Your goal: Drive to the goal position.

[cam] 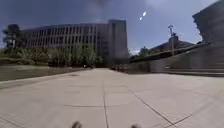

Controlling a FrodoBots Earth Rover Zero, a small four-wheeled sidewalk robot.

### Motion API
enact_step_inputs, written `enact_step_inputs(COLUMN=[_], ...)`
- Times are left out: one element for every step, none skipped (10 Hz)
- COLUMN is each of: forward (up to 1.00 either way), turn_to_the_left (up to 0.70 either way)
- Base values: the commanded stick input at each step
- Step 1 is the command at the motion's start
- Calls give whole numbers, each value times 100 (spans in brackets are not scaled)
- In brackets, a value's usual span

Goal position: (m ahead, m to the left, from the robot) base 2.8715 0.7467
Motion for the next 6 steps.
enact_step_inputs(forward=[85, 85, 85, 85, 85, 85], turn_to_the_left=[-24, -1, 0, 0, 0, 0])
